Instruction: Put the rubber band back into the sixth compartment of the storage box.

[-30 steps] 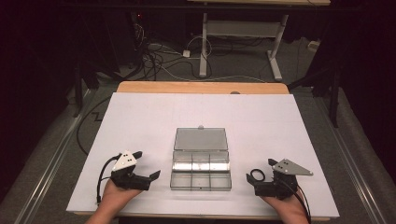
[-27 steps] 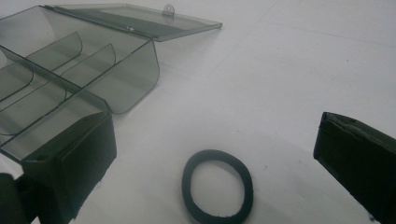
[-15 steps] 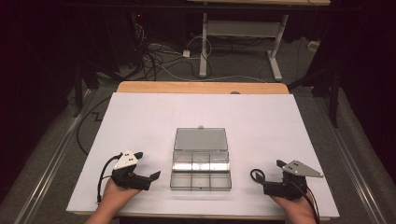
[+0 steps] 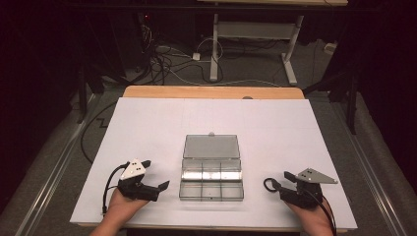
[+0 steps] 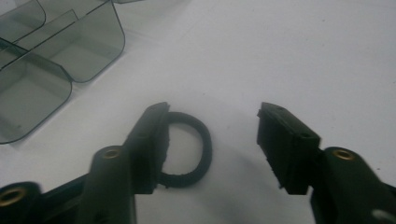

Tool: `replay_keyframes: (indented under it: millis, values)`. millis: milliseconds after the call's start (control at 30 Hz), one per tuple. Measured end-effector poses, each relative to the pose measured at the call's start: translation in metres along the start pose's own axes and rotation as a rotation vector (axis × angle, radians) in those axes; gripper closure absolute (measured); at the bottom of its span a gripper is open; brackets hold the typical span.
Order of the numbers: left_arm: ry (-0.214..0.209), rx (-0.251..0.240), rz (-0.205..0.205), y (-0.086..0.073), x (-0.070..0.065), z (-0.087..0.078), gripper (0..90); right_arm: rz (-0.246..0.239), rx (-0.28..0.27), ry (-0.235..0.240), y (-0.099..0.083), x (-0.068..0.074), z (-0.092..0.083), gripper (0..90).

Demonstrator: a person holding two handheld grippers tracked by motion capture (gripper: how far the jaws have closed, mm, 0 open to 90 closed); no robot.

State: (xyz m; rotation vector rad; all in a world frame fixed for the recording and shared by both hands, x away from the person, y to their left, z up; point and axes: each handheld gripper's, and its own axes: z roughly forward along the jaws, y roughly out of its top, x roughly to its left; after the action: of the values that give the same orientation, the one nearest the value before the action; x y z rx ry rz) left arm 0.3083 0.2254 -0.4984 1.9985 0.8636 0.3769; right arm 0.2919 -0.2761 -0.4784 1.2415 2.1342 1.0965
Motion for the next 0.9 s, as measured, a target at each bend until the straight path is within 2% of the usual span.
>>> replay_keyframes:
  millis: [133, 267, 433, 567, 667, 900]
  values:
    - [-0.009, -0.002, -0.001, 0.000, 0.000, 0.000, 0.0, -0.011, 0.033, 0.007, 0.002, 0.001, 0.004, 60.2]
    - [-0.013, -0.007, 0.003, 0.000, 0.000, -0.001, 0.0, -0.036, 0.058, -0.003, 0.001, 0.004, 0.007, 70.3]
    - [-0.019, -0.024, -0.028, -0.001, 0.003, -0.002, 0.0, -0.070, 0.090, -0.024, 0.002, 0.008, 0.010, 74.7]
    - [-0.011, -0.023, -0.018, -0.001, 0.002, -0.002, 0.0, -0.072, 0.089, -0.030, 0.002, 0.008, 0.011, 79.3]
    - [-0.007, -0.020, -0.017, -0.001, 0.001, -0.002, 0.0, -0.091, 0.090, -0.025, 0.002, 0.009, 0.011, 82.2]
    - [0.004, -0.005, 0.011, -0.001, -0.002, 0.000, 0.0, -0.101, 0.097, -0.021, 0.001, 0.012, 0.011, 88.1]
